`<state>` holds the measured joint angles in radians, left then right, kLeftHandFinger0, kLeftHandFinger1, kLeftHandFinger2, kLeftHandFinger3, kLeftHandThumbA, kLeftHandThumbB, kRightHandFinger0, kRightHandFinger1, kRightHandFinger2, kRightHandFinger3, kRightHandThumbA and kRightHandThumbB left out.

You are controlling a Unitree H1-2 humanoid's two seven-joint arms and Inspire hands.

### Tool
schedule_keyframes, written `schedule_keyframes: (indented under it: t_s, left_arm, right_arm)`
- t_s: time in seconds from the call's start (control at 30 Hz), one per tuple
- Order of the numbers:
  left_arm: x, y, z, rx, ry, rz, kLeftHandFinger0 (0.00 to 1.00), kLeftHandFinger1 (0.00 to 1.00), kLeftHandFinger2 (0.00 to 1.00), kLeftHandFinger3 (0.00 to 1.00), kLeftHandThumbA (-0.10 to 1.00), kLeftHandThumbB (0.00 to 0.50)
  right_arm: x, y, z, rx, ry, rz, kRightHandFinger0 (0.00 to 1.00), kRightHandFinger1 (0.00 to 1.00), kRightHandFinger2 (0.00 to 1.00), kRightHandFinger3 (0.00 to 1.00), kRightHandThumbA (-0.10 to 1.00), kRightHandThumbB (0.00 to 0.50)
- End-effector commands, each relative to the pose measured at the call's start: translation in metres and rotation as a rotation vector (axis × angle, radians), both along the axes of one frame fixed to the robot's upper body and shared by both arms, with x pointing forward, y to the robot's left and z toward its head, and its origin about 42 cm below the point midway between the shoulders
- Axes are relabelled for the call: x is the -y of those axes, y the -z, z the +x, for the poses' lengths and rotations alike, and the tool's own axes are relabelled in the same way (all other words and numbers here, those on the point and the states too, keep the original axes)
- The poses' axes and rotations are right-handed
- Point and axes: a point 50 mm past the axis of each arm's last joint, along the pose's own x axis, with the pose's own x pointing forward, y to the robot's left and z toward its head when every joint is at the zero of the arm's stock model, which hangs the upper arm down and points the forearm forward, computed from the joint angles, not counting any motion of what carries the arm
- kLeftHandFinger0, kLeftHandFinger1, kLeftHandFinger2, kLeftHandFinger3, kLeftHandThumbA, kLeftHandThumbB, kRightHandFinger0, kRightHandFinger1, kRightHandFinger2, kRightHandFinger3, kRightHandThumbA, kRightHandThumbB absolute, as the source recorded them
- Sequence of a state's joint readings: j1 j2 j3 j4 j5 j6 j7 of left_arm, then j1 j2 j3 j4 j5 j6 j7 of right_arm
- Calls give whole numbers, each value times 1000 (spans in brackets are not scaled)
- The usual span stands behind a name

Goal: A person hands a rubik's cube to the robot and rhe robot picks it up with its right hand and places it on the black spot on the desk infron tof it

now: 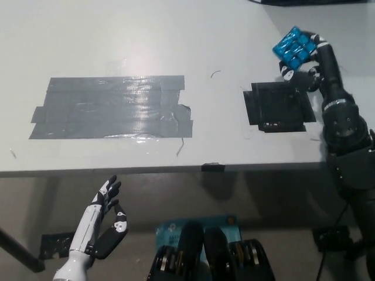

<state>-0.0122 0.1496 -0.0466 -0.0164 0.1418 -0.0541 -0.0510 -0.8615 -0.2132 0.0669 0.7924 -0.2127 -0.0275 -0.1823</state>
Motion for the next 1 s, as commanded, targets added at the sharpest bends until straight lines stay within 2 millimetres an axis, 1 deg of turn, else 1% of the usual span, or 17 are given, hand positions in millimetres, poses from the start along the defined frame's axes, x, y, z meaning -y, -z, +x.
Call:
schedule_keyframes:
  t_s: [0.0, 0.03, 0.07, 0.1, 0.13, 0.17, 0.2, 0.23, 0.33, 0.43, 0.53, 0.67, 0.77, 0.8, 0.87, 0.93, 0.97]
  left_arm:
    - [-4, -10, 3, 42, 10, 5, 953, 1000, 1000, 1000, 5, 135]
    - [-4, -10, 3, 42, 11, 7, 952, 1000, 1000, 1000, 4, 134]
    - [-3, -13, 6, 48, 17, 11, 949, 1000, 1000, 1000, -7, 128]
    - [-3, -14, 6, 50, 17, 13, 948, 1000, 1000, 1000, -9, 127]
    - [-4, -14, 6, 52, 17, 15, 947, 1000, 1000, 1000, -11, 128]
    - [-4, -15, 5, 52, 16, 19, 945, 1000, 1000, 1000, -10, 130]
    - [-4, -15, 5, 53, 16, 21, 944, 1000, 1000, 1000, -7, 130]
    - [-5, -14, 6, 56, 17, 24, 943, 1000, 1000, 1000, -3, 129]
    - [-5, -15, 7, 61, 20, 21, 961, 1000, 1000, 1000, 27, 133]
    - [-5, -17, 9, 63, 18, 20, 956, 1000, 1000, 1000, 21, 124]
    - [-5, -18, 10, 66, 15, 21, 953, 1000, 1000, 1000, 16, 126]
    - [-5, -20, 12, 73, 19, 22, 963, 1000, 1000, 1000, 61, 135]
    - [-5, -21, 14, 78, 20, 21, 959, 1000, 1000, 1000, 57, 132]
    - [-5, -22, 14, 79, 21, 20, 964, 1000, 1000, 1000, 46, 126]
    - [-5, -22, 15, 82, 23, 17, 964, 1000, 1000, 1000, 29, 122]
    - [-4, -24, 17, 84, 21, 14, 963, 1000, 1000, 1000, 23, 122]
    - [-4, -25, 18, 87, 22, 14, 961, 1000, 1000, 1000, 24, 123]
  right_arm:
    - [2, -21, 7, 103, -55, -55, 12, 304, 563, 583, 172, 254]
    - [3, -20, 6, 77, -68, -64, 48, 352, 616, 622, 205, 255]
    - [6, -21, 5, 62, -84, -75, 220, 552, 854, 842, 313, 302]
    - [7, -21, 4, 46, -106, -89, 318, 600, 815, 807, 356, 307]
    - [8, -24, 2, 17, -150, -118, 656, 888, 1000, 1000, 479, 359]
    - [12, -26, 0, -33, -221, -99, 1000, 1000, 1000, 1000, 553, 410]
    - [15, -28, 0, -52, -280, -129, 1000, 1000, 1000, 1000, 644, 445]
    - [18, -31, -1, -66, -299, -153, 1000, 1000, 1000, 1000, 709, 497]
    - [22, -45, -2, -53, -320, -217, 1000, 1000, 1000, 1000, 789, 500]
    - [24, -66, -6, -14, -360, -205, 1000, 1000, 1000, 1000, 834, 500]
    - [23, -79, -8, 3, -380, -181, 1000, 1000, 1000, 1000, 826, 500]
    - [24, -91, -13, 22, -396, -160, 1000, 1000, 1000, 1000, 820, 500]
    - [25, -98, -16, 35, -415, -135, 1000, 1000, 1000, 1000, 815, 500]
    - [26, -100, -17, 40, -418, -125, 1000, 1000, 1000, 1000, 794, 500]
    - [28, -107, -20, 57, -419, -122, 1000, 1000, 1000, 1000, 793, 491]
    - [29, -123, -28, 106, -422, -122, 1000, 1000, 1000, 1000, 808, 487]
    - [29, -134, -34, 154, -429, -131, 1000, 1000, 1000, 1000, 841, 482]
